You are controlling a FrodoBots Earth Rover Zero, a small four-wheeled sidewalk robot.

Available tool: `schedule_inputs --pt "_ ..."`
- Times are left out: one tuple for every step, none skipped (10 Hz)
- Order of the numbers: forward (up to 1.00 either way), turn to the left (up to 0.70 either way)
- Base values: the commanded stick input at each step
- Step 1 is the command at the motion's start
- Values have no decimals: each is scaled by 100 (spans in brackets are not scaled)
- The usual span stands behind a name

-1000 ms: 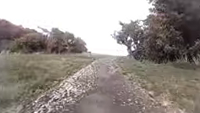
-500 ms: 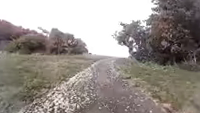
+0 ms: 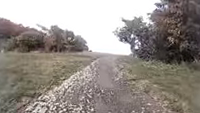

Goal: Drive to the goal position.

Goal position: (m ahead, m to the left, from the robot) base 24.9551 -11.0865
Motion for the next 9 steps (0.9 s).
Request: schedule_inputs --pt "100 0" --pt "100 0" --pt "100 0" --pt "100 0" --pt "100 0" --pt "100 0" --pt "100 0" --pt "100 -5" --pt "100 -28"
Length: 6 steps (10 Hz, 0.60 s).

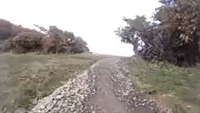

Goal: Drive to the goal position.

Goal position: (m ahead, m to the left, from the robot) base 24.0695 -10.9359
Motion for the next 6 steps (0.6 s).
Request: schedule_inputs --pt "100 -17" --pt "100 -4" --pt "100 -1" --pt "100 0" --pt "100 0" --pt "100 0"
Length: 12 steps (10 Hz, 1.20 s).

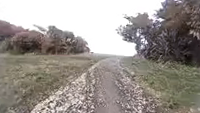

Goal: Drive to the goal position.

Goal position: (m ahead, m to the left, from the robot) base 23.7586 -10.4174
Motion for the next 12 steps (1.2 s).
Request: schedule_inputs --pt "100 0" --pt "100 0" --pt "100 0" --pt "100 0" --pt "100 0" --pt "100 0" --pt "100 0" --pt "100 0" --pt "100 -29" --pt "100 -37" --pt "100 -24" --pt "100 -11"
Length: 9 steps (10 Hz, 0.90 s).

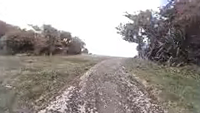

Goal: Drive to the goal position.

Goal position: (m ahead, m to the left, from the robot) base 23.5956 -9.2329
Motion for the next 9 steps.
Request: schedule_inputs --pt "100 0" --pt "100 0" --pt "100 0" --pt "100 0" --pt "100 0" --pt "100 0" --pt "100 0" --pt "100 0" --pt "100 0"
